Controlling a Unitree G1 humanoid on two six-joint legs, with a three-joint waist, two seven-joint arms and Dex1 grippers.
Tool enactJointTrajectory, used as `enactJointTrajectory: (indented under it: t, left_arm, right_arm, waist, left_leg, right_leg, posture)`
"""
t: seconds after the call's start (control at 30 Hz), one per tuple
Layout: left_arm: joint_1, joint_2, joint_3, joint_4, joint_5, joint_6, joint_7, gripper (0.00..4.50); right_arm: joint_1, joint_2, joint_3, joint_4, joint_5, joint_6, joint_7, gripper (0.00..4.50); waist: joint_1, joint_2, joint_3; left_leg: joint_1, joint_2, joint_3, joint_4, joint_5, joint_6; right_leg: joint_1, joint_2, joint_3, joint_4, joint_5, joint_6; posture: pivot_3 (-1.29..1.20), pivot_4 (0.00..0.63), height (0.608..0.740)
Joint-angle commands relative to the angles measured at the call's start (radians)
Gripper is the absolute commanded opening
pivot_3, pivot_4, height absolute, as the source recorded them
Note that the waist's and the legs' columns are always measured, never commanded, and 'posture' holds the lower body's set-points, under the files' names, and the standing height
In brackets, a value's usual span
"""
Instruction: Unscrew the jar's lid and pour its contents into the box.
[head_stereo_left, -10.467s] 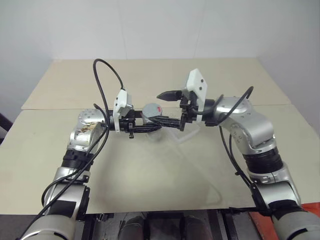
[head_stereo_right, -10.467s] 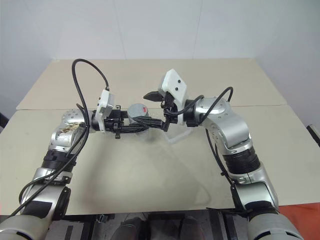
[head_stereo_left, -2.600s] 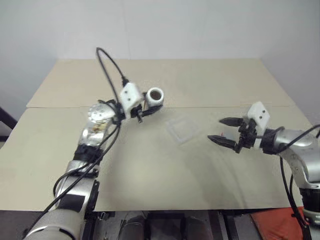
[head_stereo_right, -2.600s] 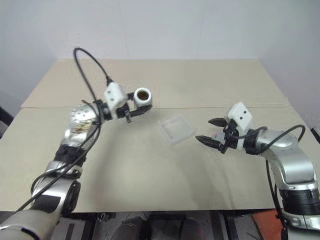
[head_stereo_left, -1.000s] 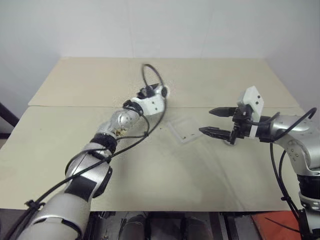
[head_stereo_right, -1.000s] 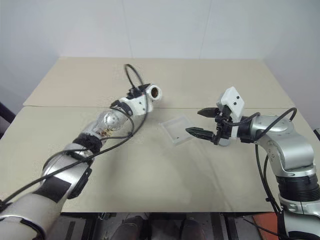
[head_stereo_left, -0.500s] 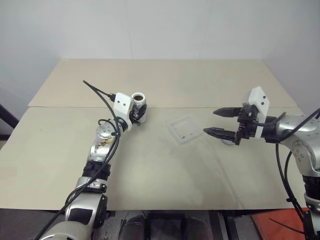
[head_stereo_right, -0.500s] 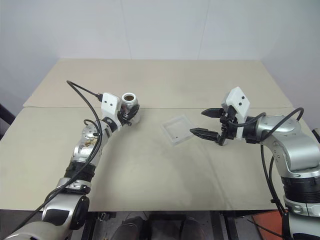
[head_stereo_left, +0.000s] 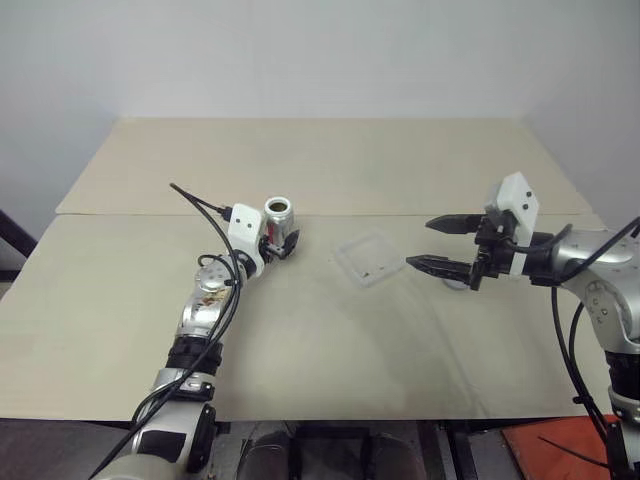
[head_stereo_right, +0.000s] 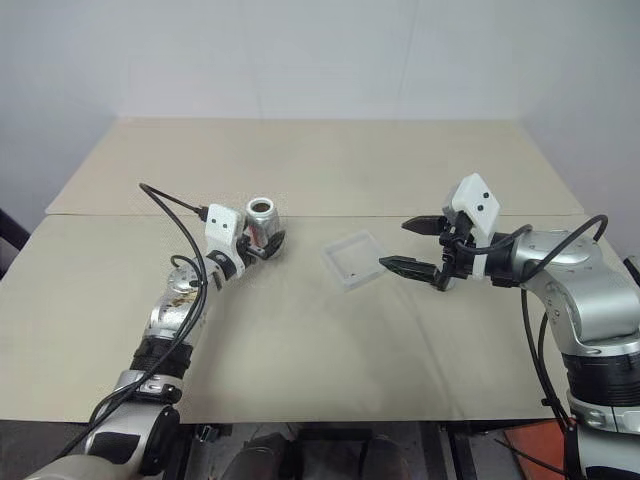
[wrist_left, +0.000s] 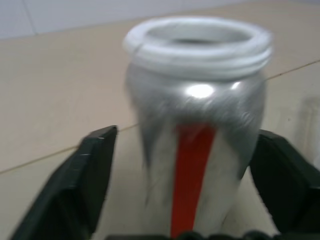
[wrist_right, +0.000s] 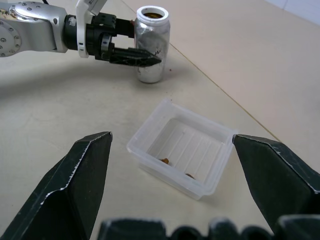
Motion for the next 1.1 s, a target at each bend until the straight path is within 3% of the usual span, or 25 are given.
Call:
enactJointTrajectory:
  t: [0.03,0.2,0.4,0.6,0.83,1.1]
  left_arm:
    - [0.017,0.01,0.005,-0.087,0.0,0.004,0.001,4.48]
    - [0.097,0.047,-0.018,-0.213,0.007,0.052,-0.039,4.48]
    - [0.256,0.174,-0.023,-0.494,0.011,0.186,-0.092,4.48]
    - [0.349,0.307,0.109,-0.701,-0.171,0.289,-0.25,4.48]
    - [0.349,0.567,0.233,-0.644,-0.412,0.195,-0.731,4.48]
    - [0.227,0.615,0.209,-0.537,-0.426,0.157,-0.824,4.48]
  right_arm:
    - [-0.007,-0.007,-0.038,-0.033,0.011,-0.025,-0.003,4.5]
    - [0.015,-0.015,-0.042,-0.047,0.006,-0.025,-0.009,4.5]
    - [0.053,-0.03,-0.052,-0.072,0.004,-0.038,-0.004,4.5]
    - [0.098,-0.049,-0.067,-0.08,-0.007,-0.082,0.016,4.5]
    - [0.136,-0.066,-0.087,-0.054,-0.026,-0.176,0.058,4.5]
    - [0.141,-0.076,-0.1,-0.04,-0.03,-0.193,0.07,4.5]
  waist:
    - [-0.001,0.0,0.0]
    - [-0.002,0.0,0.0]
    - [-0.002,0.0,0.0]
    - [-0.001,0.0,0.0]
    - [-0.003,0.001,-0.001]
    - [-0.002,0.001,-0.001]
  left_leg:
    - [0.0,0.0,0.0,0.0,0.0,0.0]
    - [0.0,0.001,0.0,0.0,0.0,0.0]
    - [0.001,0.001,0.0,-0.002,0.0,0.0]
    - [0.001,0.002,-0.001,-0.002,0.0,0.0]
    - [0.002,0.002,0.001,-0.003,0.0,0.0]
    - [0.003,0.001,0.001,-0.003,-0.001,0.001]
  right_leg:
    - [0.0,0.0,0.0,0.0,0.0,0.0]
    - [0.0,0.0,0.001,0.0,0.0,0.0]
    - [-0.001,0.0,0.002,0.0,0.0,0.0]
    - [0.0,-0.001,0.002,0.0,0.0,0.0]
    - [-0.001,-0.001,0.003,0.0,-0.001,-0.001]
    - [0.0,-0.001,0.003,0.0,-0.001,-0.001]
  posture:
    - [0.0,0.15,0.74]
    - [0.0,0.15,0.74]
    - [0.0,0.15,0.74]
    - [0.0,0.15,0.74]
    - [0.0,0.15,0.74]
    - [0.0,0.15,0.74]
